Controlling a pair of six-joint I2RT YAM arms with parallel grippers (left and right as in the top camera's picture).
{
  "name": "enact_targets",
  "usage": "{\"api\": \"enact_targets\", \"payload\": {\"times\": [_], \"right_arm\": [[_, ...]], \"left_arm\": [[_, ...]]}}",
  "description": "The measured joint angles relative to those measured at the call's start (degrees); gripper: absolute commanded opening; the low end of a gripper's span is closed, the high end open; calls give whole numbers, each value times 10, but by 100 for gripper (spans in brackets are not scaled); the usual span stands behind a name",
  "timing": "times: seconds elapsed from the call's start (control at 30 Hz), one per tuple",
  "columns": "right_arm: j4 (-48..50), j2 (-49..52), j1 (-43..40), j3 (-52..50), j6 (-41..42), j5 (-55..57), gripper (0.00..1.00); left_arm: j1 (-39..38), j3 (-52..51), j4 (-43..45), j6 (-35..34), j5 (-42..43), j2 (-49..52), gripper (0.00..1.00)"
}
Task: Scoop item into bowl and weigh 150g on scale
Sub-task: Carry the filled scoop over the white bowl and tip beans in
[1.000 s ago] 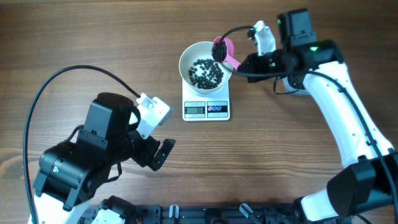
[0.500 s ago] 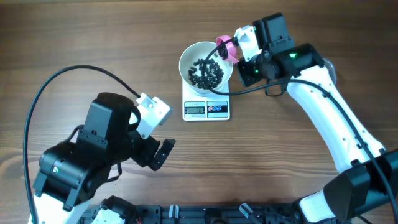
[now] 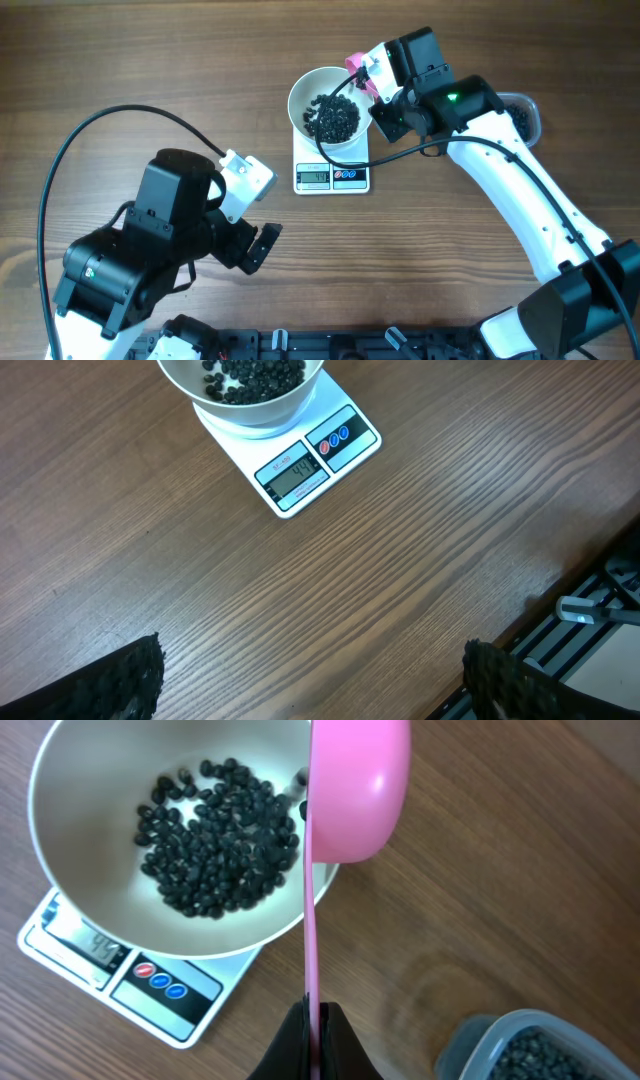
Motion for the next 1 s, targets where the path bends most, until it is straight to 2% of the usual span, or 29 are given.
{"api": "enact_targets", "payload": {"times": [0.37, 0.6, 0.73, 1.0], "right_arm": [[-5, 0, 27, 0, -28, 15, 5], [-10, 0, 41, 0, -45, 67, 5], [-7, 0, 41, 0, -45, 47, 4], [-40, -9, 19, 7, 6, 16, 4]], "left_arm": [[0, 0, 0, 0, 0, 0, 100], [0, 0, 0, 0, 0, 0, 100], [0, 0, 0, 0, 0, 0, 100], [0, 0, 0, 0, 0, 0, 100]]}}
